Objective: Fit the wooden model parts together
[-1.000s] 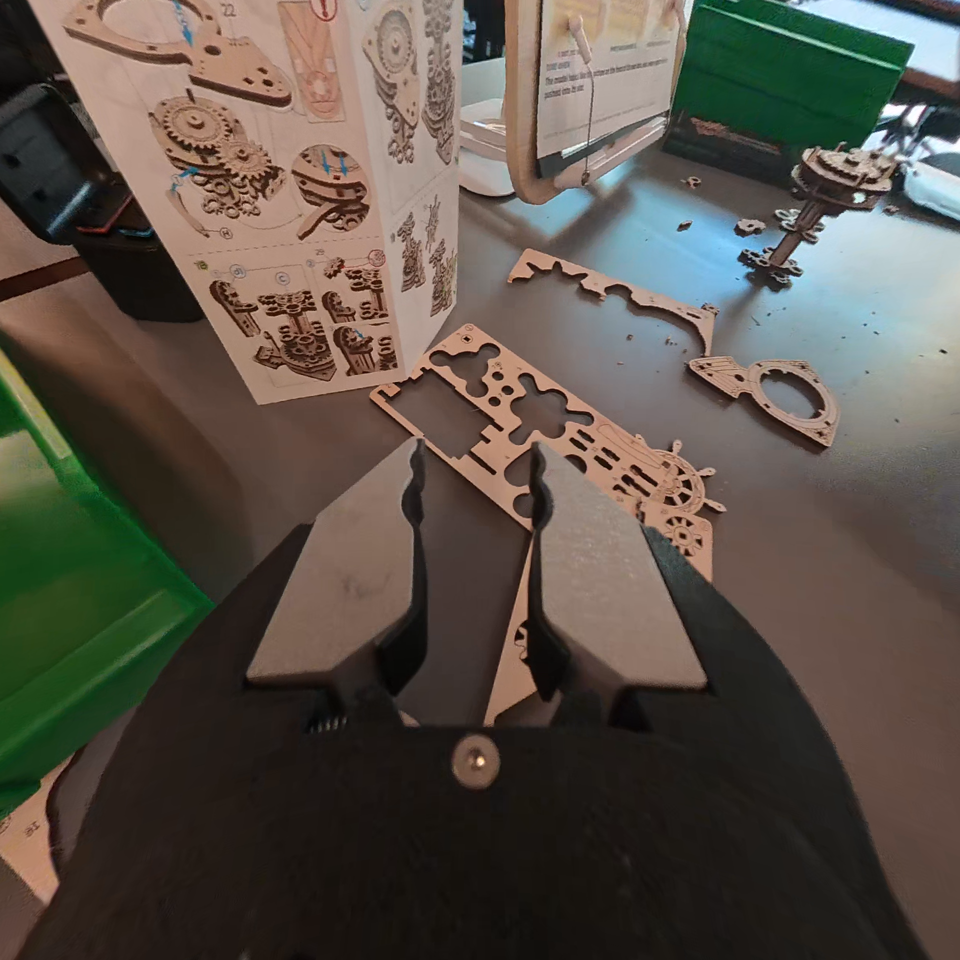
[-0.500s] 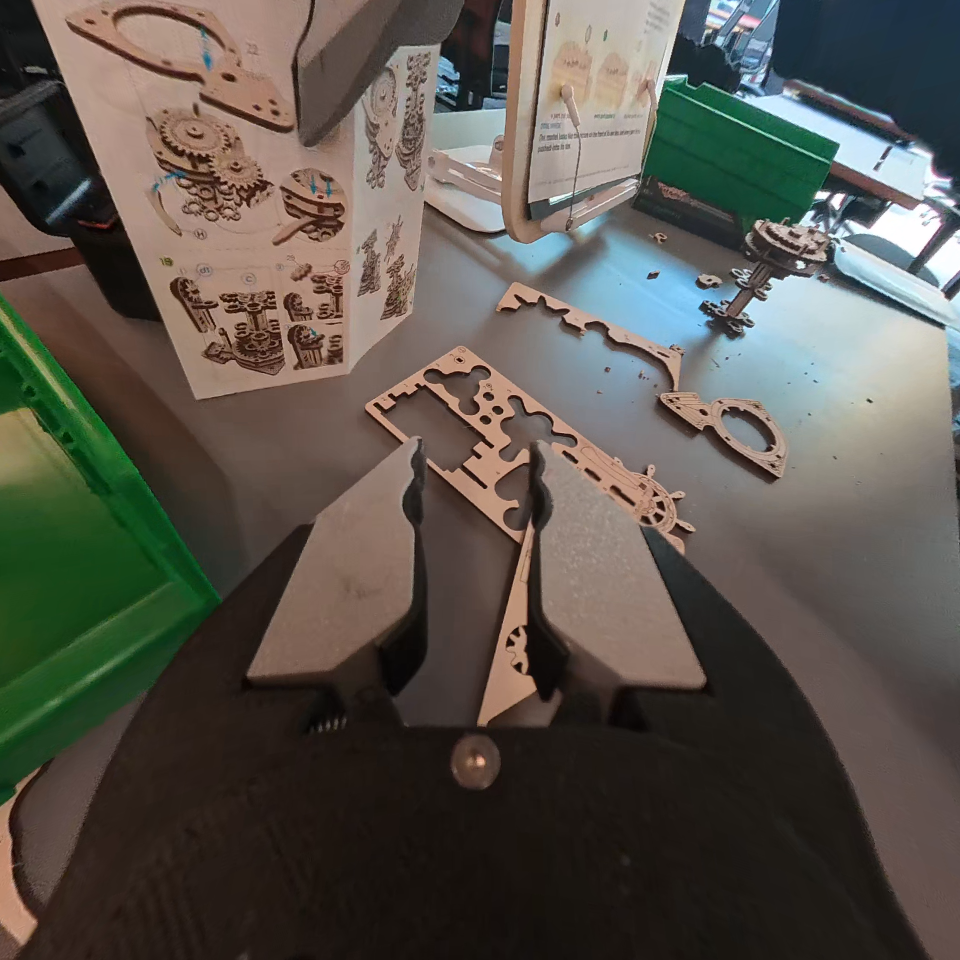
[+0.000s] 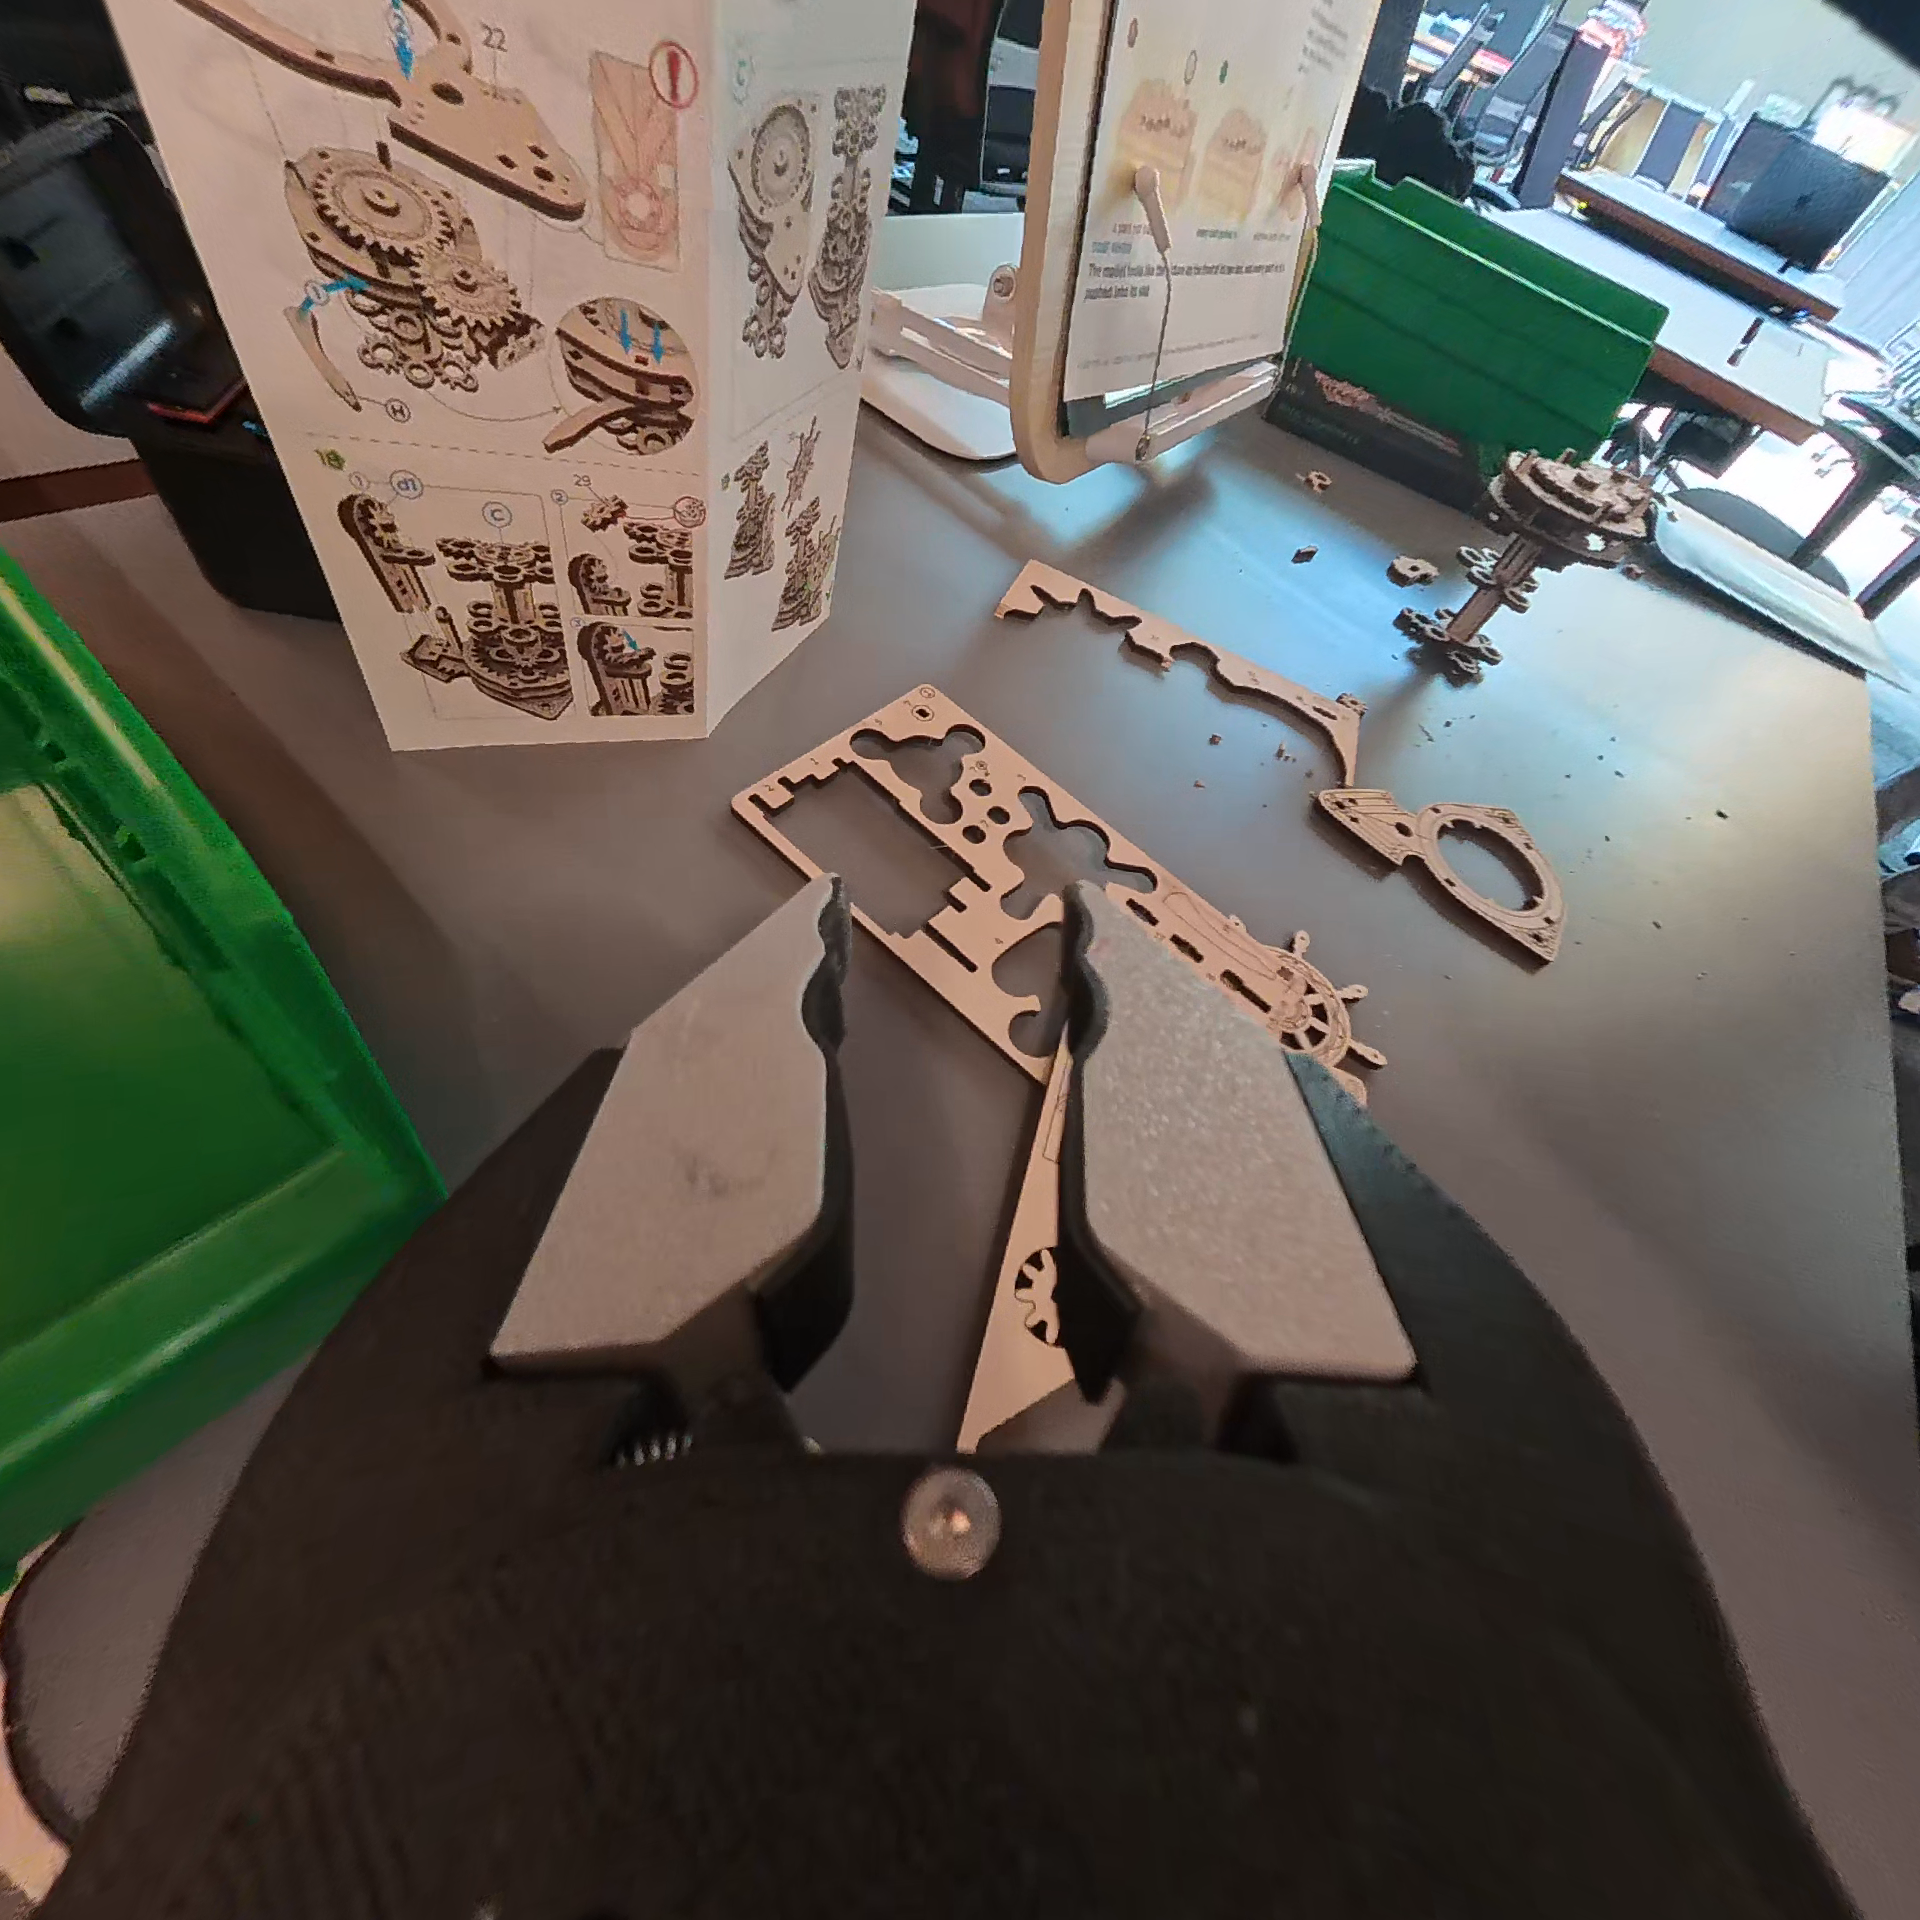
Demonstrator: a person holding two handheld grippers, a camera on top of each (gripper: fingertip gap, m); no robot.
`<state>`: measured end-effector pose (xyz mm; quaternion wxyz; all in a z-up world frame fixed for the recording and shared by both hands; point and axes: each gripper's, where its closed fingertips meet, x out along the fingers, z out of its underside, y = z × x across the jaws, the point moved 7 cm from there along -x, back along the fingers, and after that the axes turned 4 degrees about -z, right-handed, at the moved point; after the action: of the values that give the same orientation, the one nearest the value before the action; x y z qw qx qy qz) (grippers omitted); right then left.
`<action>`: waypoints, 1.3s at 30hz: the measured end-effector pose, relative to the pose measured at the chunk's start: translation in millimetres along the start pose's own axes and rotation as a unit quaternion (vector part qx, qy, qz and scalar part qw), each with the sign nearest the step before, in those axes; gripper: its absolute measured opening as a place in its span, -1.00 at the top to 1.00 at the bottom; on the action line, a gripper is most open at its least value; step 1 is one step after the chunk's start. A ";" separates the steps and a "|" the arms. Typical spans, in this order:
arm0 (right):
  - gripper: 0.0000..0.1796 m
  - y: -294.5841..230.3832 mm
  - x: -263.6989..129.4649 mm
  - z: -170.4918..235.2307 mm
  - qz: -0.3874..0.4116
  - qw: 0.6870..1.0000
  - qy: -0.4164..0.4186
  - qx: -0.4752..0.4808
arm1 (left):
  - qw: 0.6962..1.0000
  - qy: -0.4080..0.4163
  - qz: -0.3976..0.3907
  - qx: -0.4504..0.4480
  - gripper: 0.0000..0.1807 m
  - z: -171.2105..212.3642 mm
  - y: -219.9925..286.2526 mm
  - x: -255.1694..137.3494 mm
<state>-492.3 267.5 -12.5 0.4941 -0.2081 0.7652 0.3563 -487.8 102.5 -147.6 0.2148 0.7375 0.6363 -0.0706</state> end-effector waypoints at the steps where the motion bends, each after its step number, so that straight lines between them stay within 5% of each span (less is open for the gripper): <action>1: 0.41 -3.8 -11.9 2.5 0.016 1.000 0.005 0.006 | 1.000 0.002 0.000 0.000 0.58 -0.8 0.3 -0.7; 9: 0.36 -137.7 -92.7 92.4 0.012 0.989 0.098 0.111 | 1.000 0.023 0.010 0.001 0.56 -8.5 6.8 -7.0; 18: 0.29 -300.1 -30.2 199.1 -0.007 0.965 0.106 0.240 | 0.999 0.038 -0.021 -0.003 0.55 -11.5 -4.0 -17.1; 32: 0.38 -318.5 19.1 193.7 -0.003 0.957 0.107 0.268 | 0.999 0.022 -0.030 -0.009 0.55 -4.5 -11.4 -14.3; 35: 0.87 -318.6 23.1 192.1 -0.049 0.952 0.124 0.275 | 1.000 0.016 -0.022 -0.006 0.55 -3.6 -7.9 -11.1; 39: 0.89 -315.6 23.6 193.7 -0.068 0.950 0.136 0.274 | 1.000 0.003 -0.013 0.010 0.55 -1.6 -0.2 -5.3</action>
<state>-173.0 205.6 -190.9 0.4463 -0.1628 0.8774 0.0667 -489.1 98.3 -144.3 0.2044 0.7314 0.6459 -0.0781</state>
